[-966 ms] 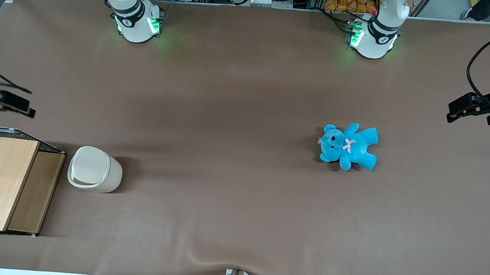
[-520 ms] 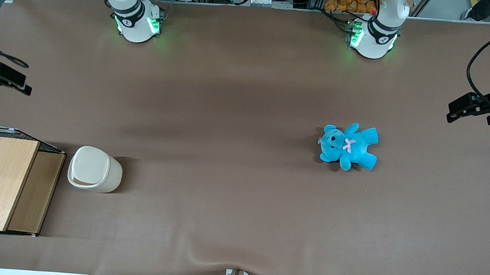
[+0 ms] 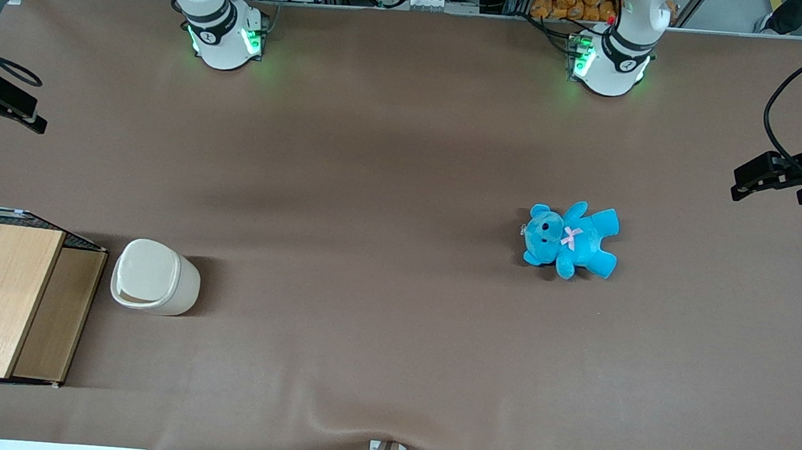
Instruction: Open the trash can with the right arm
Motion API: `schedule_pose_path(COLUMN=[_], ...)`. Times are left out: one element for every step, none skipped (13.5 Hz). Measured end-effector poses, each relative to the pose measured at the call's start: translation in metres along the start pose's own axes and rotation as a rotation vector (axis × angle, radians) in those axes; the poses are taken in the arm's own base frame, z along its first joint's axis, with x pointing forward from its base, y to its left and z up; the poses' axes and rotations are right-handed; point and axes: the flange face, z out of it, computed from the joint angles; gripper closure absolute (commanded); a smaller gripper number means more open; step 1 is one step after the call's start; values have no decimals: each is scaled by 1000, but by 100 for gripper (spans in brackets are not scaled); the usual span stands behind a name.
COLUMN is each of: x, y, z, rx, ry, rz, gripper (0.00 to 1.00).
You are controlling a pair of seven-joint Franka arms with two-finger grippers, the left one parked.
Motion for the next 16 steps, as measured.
schedule_pose_path(x=[-1, -2, -4, -7, -10, -13, -15, -18, -21, -24, -25, -25, -24, -24, -24, -24], y=[-1, -1, -2, -2, -3, -3, -4, -4, -4, -3, -2, -1, -1, 0, 0, 1], z=[-1, 0, 1, 2, 2, 1, 0, -1, -3, -4, -6, -5, -4, -3, -3, -3], rx=[0, 0, 0, 0, 0, 0, -1, -2, -6, -16, -25, -29, -33, -37, -40, -42], ry=[-1, -4, -8, -11, -10, -10, -10, -8, -7, -3, 4, 7, 8, 8, 7, 7], rz=[-1, -2, -2, -2, -2, -2, -1, -1, -1, 1, 2, 3, 3, 4, 4, 5], gripper=[0, 0, 0, 0, 0, 0, 0, 0, 0, 0, 0, 0, 0, 0, 0, 0])
